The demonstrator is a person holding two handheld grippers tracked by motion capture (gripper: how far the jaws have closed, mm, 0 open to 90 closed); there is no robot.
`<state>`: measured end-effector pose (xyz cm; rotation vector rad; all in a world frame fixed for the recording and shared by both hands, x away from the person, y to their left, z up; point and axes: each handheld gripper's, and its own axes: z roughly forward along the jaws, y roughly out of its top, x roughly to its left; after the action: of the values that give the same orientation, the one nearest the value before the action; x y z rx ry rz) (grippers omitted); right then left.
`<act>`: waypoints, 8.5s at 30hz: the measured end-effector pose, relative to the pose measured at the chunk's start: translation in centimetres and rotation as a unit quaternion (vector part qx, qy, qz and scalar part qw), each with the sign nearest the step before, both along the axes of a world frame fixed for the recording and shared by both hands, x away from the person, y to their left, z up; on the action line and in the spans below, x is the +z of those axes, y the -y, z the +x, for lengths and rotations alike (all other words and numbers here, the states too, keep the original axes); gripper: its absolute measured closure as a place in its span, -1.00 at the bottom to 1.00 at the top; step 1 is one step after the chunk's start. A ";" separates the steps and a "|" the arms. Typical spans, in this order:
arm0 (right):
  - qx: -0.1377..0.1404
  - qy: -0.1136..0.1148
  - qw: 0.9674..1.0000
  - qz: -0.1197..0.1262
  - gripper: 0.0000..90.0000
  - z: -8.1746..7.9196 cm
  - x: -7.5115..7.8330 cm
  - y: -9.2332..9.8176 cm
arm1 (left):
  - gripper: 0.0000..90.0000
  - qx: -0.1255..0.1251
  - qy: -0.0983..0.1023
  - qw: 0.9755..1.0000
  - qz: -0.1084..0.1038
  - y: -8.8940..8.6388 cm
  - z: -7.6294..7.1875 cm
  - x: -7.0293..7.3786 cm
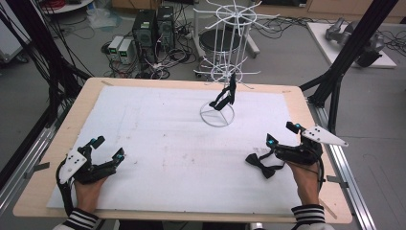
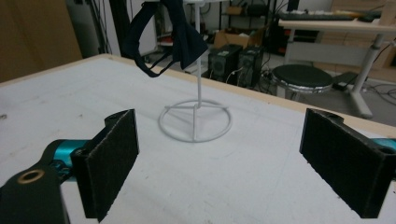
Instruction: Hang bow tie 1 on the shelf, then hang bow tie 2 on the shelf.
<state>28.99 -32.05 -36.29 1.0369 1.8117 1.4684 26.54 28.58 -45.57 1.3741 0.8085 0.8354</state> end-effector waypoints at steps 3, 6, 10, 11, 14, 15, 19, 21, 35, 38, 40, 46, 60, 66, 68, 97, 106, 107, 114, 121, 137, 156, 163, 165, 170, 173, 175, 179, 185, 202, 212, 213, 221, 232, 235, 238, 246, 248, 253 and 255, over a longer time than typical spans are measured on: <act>-0.004 0.006 1.000 0.009 -0.75 -0.1 -0.7 -0.1 | -0.66 0.000 0.000 1.000 0.000 0.0 0.0 0.0; -0.004 0.006 1.000 0.012 -0.75 -0.1 -1.4 -0.2 | -0.66 0.001 0.000 1.000 -0.001 0.0 0.0 0.0; -0.004 0.004 1.000 0.017 -0.75 -0.1 -2.0 -0.3 | -0.66 0.000 0.000 1.000 0.000 0.0 0.0 0.0; -0.005 0.002 1.000 0.017 -0.75 -0.1 -2.0 -0.3 | -0.66 0.001 0.000 1.000 -0.001 0.0 0.0 0.0; -0.003 0.005 1.000 0.019 -0.75 -0.1 -1.9 -0.3 | -0.66 0.001 -0.001 1.000 -0.001 0.0 0.0 0.0; -0.003 0.004 1.000 0.019 -0.75 -0.1 -1.9 -0.3 | -0.66 0.001 0.000 1.000 -0.002 0.0 0.0 0.0; -0.004 0.002 1.000 0.017 -0.75 -0.1 -1.9 -0.2 | -0.66 0.001 0.000 1.000 -0.002 0.0 0.0 0.0; -0.005 0.004 1.000 0.020 -0.75 -0.2 -1.9 -0.1 | -0.66 0.002 0.000 1.000 -0.002 0.0 0.0 0.0; -0.005 -0.010 1.000 0.018 -0.75 -0.2 -2.0 0.0 | -0.66 0.001 0.003 1.000 0.002 0.0 0.0 0.0; -0.005 -0.019 1.000 0.009 -0.75 -0.3 -2.0 0.0 | -0.66 0.001 0.003 1.000 0.000 0.0 -0.1 0.0; -0.002 -0.028 1.000 0.000 -0.75 -0.1 -2.0 -0.1 | -0.66 0.001 0.003 1.000 0.000 0.0 -0.1 0.0; 0.013 -0.048 0.998 -0.030 -0.75 0.4 -1.8 -0.6 | -0.66 0.000 0.006 1.000 0.002 0.0 -0.1 0.0; 0.038 -0.104 0.991 -0.079 -0.75 0.7 -1.3 -0.7 | -0.66 0.006 -0.001 1.000 0.000 0.0 0.0 0.0; 0.051 -0.132 0.985 -0.103 -0.75 1.1 -1.2 -0.8 | -0.66 0.007 0.001 1.000 0.000 0.1 0.0 0.0; 0.060 -0.142 0.982 -0.112 -0.75 1.3 -1.4 -0.8 | -0.66 0.008 0.003 1.000 0.000 0.0 0.0 0.0; 0.133 -0.265 0.932 -0.211 -0.53 2.2 -3.2 -1.5 | -0.66 0.008 0.003 1.000 0.002 0.0 -0.1 0.0; 0.146 -0.298 0.917 -0.223 -0.45 2.4 -3.8 -2.0 | -0.66 0.008 0.003 1.000 0.002 0.0 -0.1 0.0; 0.146 -0.300 0.915 -0.226 -0.44 2.5 -3.9 -2.0 | -0.66 0.008 0.003 1.000 0.002 0.0 -0.1 0.0; 0.156 -0.315 0.906 -0.236 -0.23 2.8 -4.3 -2.1 | -0.66 0.008 0.003 1.000 0.002 0.0 -0.1 0.0; 0.164 -0.328 0.894 -0.258 -0.13 3.1 -4.5 -2.6 | -0.65 0.008 0.003 1.000 0.000 0.1 -0.1 0.0; 0.169 -0.342 0.878 -0.290 0.21 3.5 -4.9 -3.1 | -0.65 0.008 0.002 1.000 0.001 0.0 0.0 0.0; 0.163 -0.343 0.872 -0.308 0.69 3.4 -4.9 -3.3 | -0.65 0.008 0.002 1.000 0.001 0.0 0.0 0.0; 0.164 -0.335 0.878 -0.301 0.69 3.3 -4.7 -3.4 | -0.65 0.008 0.002 1.000 0.000 0.1 0.0 0.0; 0.167 -0.334 0.880 -0.295 0.69 3.3 -4.6 -3.4 | -0.65 0.008 0.002 1.000 0.001 0.1 0.0 0.0; 0.169 -0.321 0.888 -0.284 0.69 3.2 -4.3 -3.3 | -0.65 0.008 0.002 1.000 0.001 0.0 0.0 0.0; 0.173 -0.311 0.894 -0.271 0.69 3.2 -4.0 -3.2 | -0.65 0.008 0.002 1.000 0.000 0.1 0.0 0.0; 0.176 -0.302 0.902 -0.253 0.69 3.1 -3.8 -3.1 | -0.65 0.008 0.002 1.000 0.001 0.0 0.0 0.0; 0.178 -0.283 0.916 -0.223 0.69 3.1 -3.3 -2.9 | -0.65 0.008 0.002 1.000 0.000 0.1 0.0 0.0; 0.179 -0.257 0.932 -0.181 0.69 3.0 -2.7 -2.5 | -0.65 0.008 0.002 1.000 0.000 0.1 0.0 0.0; 0.161 -0.186 0.964 -0.101 0.69 2.8 -1.4 -1.7 | -0.65 0.008 0.002 1.000 0.001 0.1 0.0 0.0; 0.146 -0.120 0.980 -0.069 0.68 2.4 -0.6 -1.8 | -0.65 0.008 0.002 1.000 0.001 0.1 -0.1 0.0; 0.147 -0.111 0.981 -0.066 0.68 2.4 -0.6 -1.8 | -0.65 0.008 0.002 1.000 0.001 0.1 -0.1 0.0; 0.135 -0.073 0.988 -0.027 0.68 2.2 -0.1 -1.7 | -0.65 0.008 0.002 1.000 0.001 0.1 0.0 0.0; 0.098 -0.045 0.994 -0.004 0.67 2.1 0.4 -1.4 | -0.65 0.008 0.002 1.000 0.001 0.1 0.0 0.0; 0.096 -0.043 0.994 0.002 0.67 2.1 0.6 -1.4 | -0.65 0.008 0.002 1.000 0.000 0.1 0.0 0.0; 0.091 -0.036 0.995 0.000 0.67 2.2 0.8 -1.4 | -0.65 0.008 0.002 1.000 0.001 0.0 0.0 0.0; 0.078 -0.022 0.997 0.008 0.67 2.6 1.9 -1.6 | -0.65 0.008 0.002 1.000 0.001 0.1 0.0 0.0; 0.073 -0.015 0.997 0.011 0.67 2.8 2.4 -1.7 | -0.65 0.008 0.002 1.000 0.000 0.1 0.0 0.0; 0.057 -0.005 0.998 0.019 0.68 3.2 3.6 -1.9 | -0.65 0.008 0.002 1.000 0.001 0.0 0.0 0.0; 0.057 -0.001 0.998 0.022 0.68 3.4 4.0 -2.0 | -0.65 0.007 0.002 1.000 0.000 0.1 0.0 0.0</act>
<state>32.43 -30.08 -32.27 0.9713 1.8736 1.5817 26.51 28.52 -45.59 1.3670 0.8159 0.8491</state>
